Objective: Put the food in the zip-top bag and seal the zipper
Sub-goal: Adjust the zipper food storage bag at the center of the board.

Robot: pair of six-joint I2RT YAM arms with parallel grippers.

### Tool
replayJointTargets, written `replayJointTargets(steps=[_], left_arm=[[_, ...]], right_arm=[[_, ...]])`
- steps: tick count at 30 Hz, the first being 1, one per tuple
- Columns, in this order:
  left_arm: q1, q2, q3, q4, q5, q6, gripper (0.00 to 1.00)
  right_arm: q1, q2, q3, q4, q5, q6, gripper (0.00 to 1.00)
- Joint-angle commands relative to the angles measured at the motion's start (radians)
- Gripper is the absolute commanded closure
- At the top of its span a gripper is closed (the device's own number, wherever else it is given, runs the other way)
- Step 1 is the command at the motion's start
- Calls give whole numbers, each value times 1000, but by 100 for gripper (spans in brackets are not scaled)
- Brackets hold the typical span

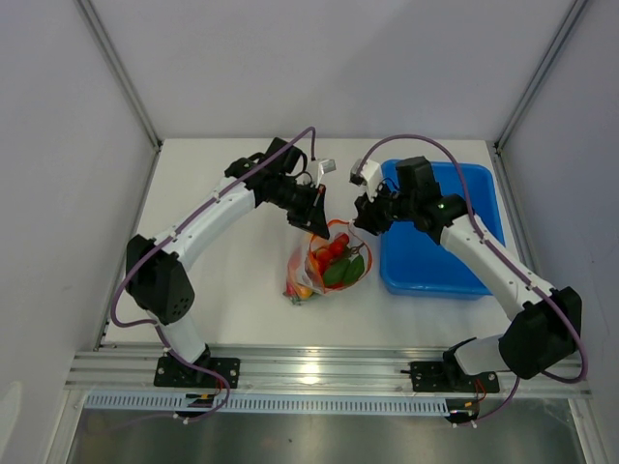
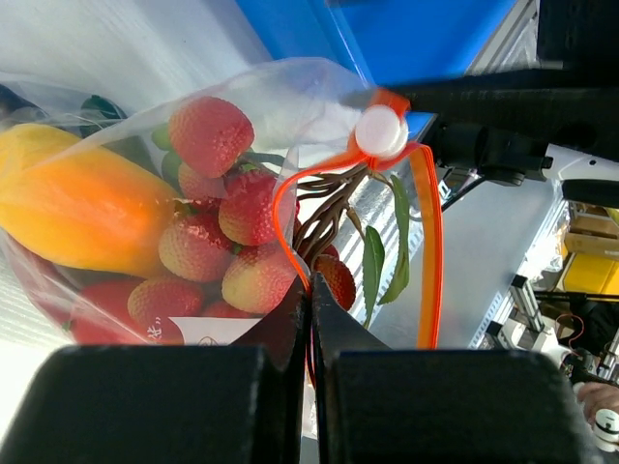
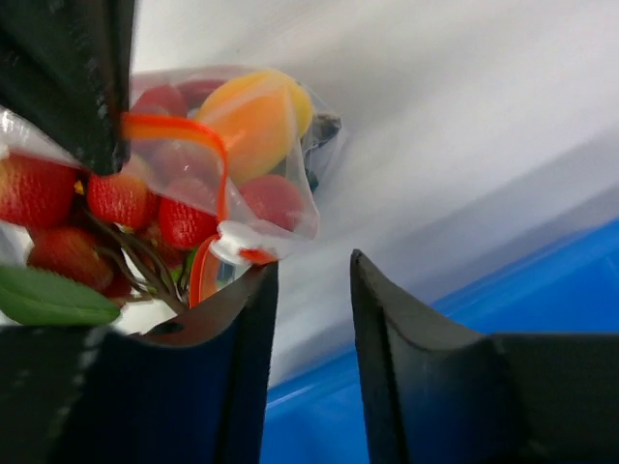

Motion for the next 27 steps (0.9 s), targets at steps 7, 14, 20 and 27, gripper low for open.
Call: replayJointTargets(steps=[7,14,20,27], left_arm=[[-9,-30,3,51,28,-17,99],[-9,-31,11,54,34,-17,99],[-11,-27,26,61,43,-23,99],[-11,-24,25,65,46,-25,99]], right_arm=[[5,64,311,-418,245,423,1],[-68,46,327,-432,-83,702,1],[-148,29,209,-413,-266,805,2],[-141,-17,174,-461,-233,747,61]])
